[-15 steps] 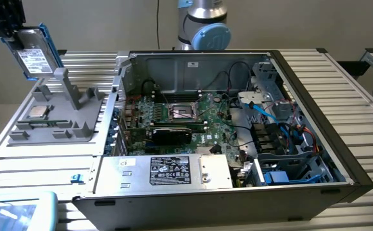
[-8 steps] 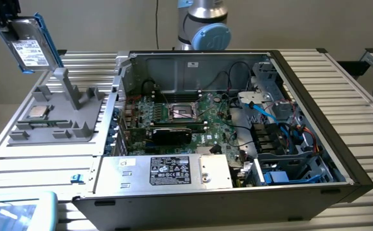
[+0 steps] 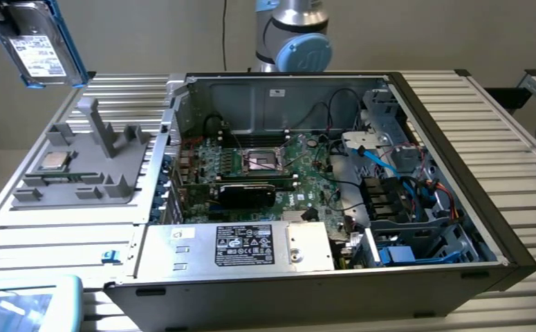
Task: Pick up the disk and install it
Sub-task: 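Pick up the disk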
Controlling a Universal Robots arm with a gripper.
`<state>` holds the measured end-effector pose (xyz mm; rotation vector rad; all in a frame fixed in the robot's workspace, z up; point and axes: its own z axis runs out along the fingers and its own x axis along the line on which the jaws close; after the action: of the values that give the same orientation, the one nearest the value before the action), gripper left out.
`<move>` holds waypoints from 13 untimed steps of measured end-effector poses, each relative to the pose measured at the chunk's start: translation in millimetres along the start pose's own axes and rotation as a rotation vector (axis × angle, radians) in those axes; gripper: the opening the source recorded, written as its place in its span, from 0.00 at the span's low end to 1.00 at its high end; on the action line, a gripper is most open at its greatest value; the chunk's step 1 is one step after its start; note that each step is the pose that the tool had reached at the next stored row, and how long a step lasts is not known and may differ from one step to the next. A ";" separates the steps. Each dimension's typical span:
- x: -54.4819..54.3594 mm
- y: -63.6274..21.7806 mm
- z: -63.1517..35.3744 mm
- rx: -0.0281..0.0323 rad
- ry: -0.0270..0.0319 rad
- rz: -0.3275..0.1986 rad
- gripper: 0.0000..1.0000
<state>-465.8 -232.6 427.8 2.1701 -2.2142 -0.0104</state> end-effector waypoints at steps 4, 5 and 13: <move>2.7 -11.3 -16.7 0.0000 -0.0001 0.000 0.37; 3.7 -14.4 -20.1 0.0001 0.0000 0.000 0.37; 15.1 -37.6 -40.9 0.0002 -0.0001 0.000 0.37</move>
<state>-427.2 -247.5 467.8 2.1702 -2.2145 -0.0103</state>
